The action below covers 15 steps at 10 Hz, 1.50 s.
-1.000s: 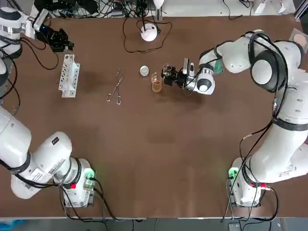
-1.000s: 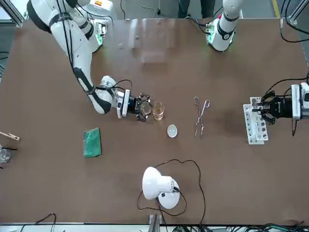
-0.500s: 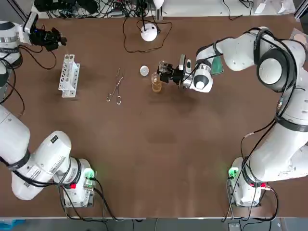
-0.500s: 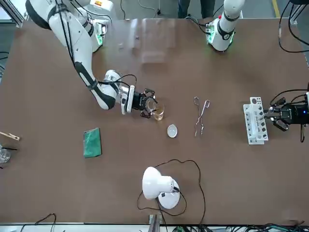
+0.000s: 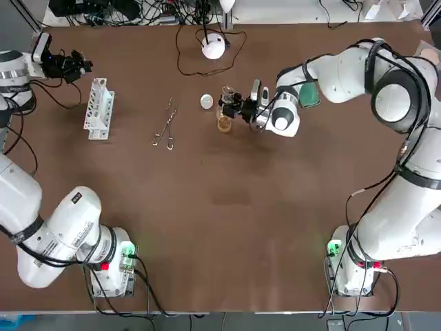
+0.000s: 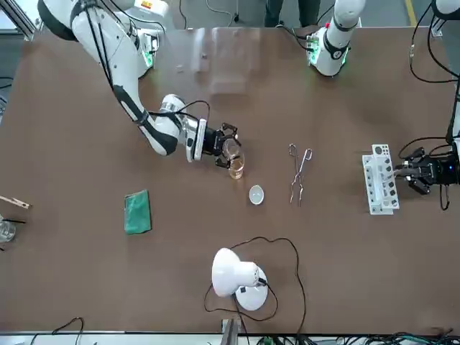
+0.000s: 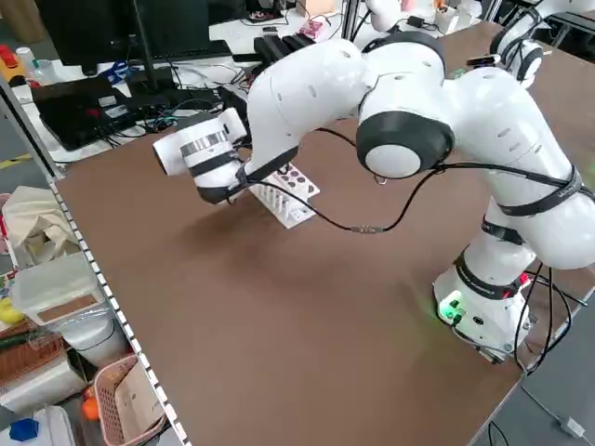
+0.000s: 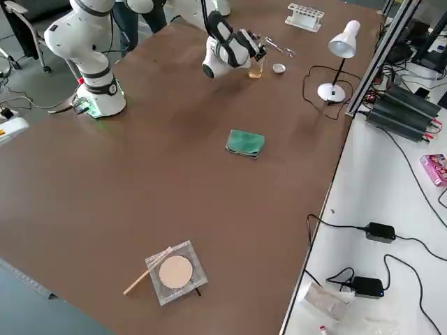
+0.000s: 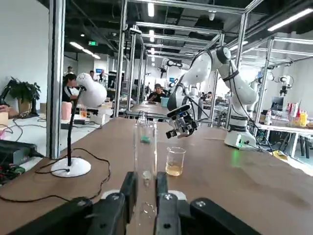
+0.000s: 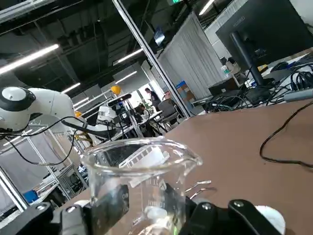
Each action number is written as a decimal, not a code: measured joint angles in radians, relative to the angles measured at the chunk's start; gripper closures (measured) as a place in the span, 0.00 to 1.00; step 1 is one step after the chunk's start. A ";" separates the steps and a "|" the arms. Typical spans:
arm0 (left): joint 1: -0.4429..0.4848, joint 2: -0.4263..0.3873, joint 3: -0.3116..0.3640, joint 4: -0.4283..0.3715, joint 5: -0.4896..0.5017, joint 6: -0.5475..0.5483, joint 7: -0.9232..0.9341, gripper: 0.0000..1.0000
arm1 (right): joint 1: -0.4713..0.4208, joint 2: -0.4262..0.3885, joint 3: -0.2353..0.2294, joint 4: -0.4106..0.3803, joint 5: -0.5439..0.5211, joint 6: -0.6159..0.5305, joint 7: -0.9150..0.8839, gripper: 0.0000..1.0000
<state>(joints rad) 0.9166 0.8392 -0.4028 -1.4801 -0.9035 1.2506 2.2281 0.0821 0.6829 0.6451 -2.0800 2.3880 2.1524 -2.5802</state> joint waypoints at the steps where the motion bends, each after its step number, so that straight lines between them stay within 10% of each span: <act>1: 0.002 0.000 0.000 -0.001 0.026 -0.009 0.043 0.79 | 0.013 0.000 0.003 -0.001 0.027 0.004 0.000 0.62; 15: 0.055 0.038 -0.004 -0.019 0.071 -0.030 0.091 0.79 | 0.054 0.003 0.051 -0.012 0.160 0.026 0.101 0.62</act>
<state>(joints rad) 0.9720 0.8772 -0.4070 -1.4996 -0.8322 1.2209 2.3187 0.1366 0.6861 0.6960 -2.0915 2.5480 2.1781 -2.4797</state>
